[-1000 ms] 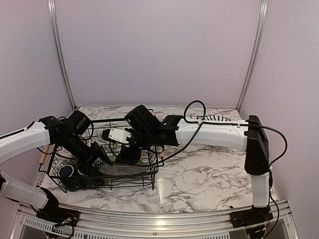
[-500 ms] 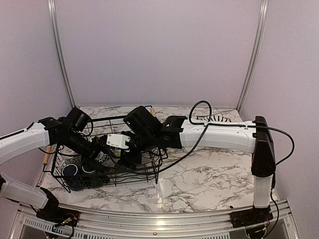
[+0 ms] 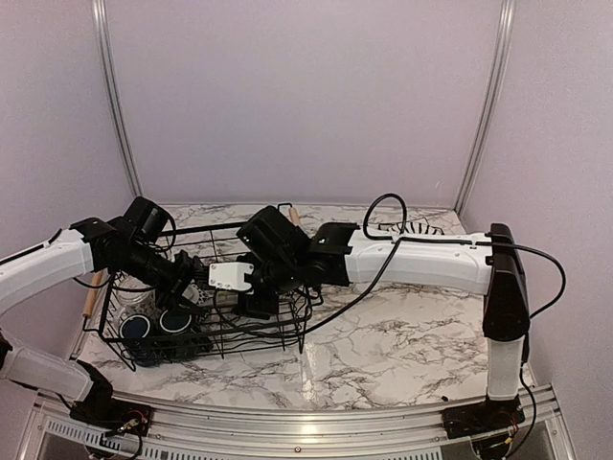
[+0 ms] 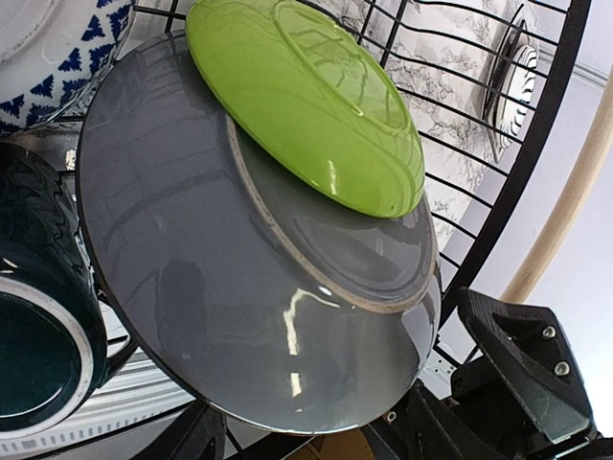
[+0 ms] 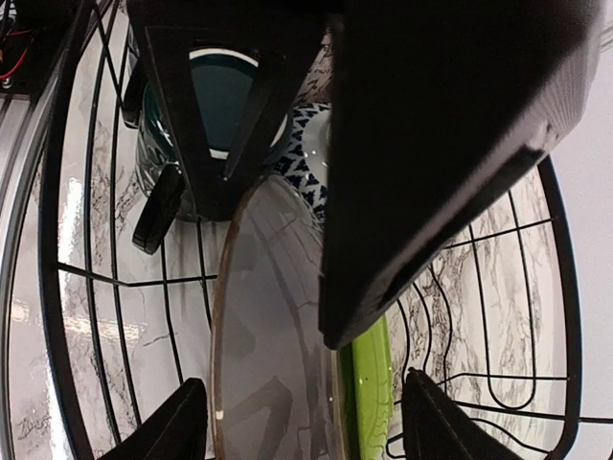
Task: Unload the mixed dishes from the dish rack
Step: Pass from the left arm to the right, then place the plate with another plate.
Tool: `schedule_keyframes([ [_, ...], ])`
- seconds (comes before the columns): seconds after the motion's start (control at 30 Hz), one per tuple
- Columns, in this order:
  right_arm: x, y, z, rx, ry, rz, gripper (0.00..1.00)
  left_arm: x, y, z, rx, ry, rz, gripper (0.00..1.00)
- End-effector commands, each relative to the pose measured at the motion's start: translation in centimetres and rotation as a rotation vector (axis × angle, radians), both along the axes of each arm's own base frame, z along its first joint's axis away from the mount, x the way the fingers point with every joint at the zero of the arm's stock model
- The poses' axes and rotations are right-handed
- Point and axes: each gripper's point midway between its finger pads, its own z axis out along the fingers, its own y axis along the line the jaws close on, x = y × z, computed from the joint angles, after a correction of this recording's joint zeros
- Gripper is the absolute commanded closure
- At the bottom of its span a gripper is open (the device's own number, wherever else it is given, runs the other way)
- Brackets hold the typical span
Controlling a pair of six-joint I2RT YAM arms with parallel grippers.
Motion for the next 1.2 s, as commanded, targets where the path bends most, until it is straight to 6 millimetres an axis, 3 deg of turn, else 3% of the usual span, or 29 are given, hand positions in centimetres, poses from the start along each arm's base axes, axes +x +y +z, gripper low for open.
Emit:
schedule_keyframes([
  [0.0,2.0,1.3,0.1,0.009,-0.106,-0.057,0.40,2.0,-0.6,1.2,-0.027,-0.097,-0.003,0.33],
  [0.2,3.5,1.5,-1.7,-0.003,-0.177,-0.116,0.58,2.2,-0.6,1.5,-0.034,-0.106,0.004,0.33],
  [0.4,3.9,1.2,-0.9,0.043,-0.235,-0.140,0.83,2.1,0.4,1.1,-0.025,-0.108,0.037,0.26],
  [0.53,4.3,0.8,-0.3,0.049,-0.280,-0.149,1.00,2.3,2.4,1.1,0.058,-0.164,0.046,0.20],
  [0.67,4.6,1.0,1.3,0.077,-0.324,-0.155,1.00,3.2,4.7,1.7,0.119,-0.261,0.103,0.14],
  [0.8,4.8,0.8,3.3,0.137,-0.363,-0.166,1.00,4.2,6.9,4.1,0.193,-0.407,0.162,0.12],
  [0.97,4.5,0.5,8.0,0.280,-0.440,-0.192,1.00,5.1,9.5,6.5,0.295,-0.562,0.239,0.11],
  [1.03,4.2,0.5,9.1,0.309,-0.463,-0.191,1.00,5.6,9.6,7.3,0.282,-0.633,0.256,0.11],
  [1.17,4.6,-0.1,9.1,0.293,-0.509,-0.208,1.00,5.7,9.0,6.8,0.243,-0.650,0.270,0.11],
])
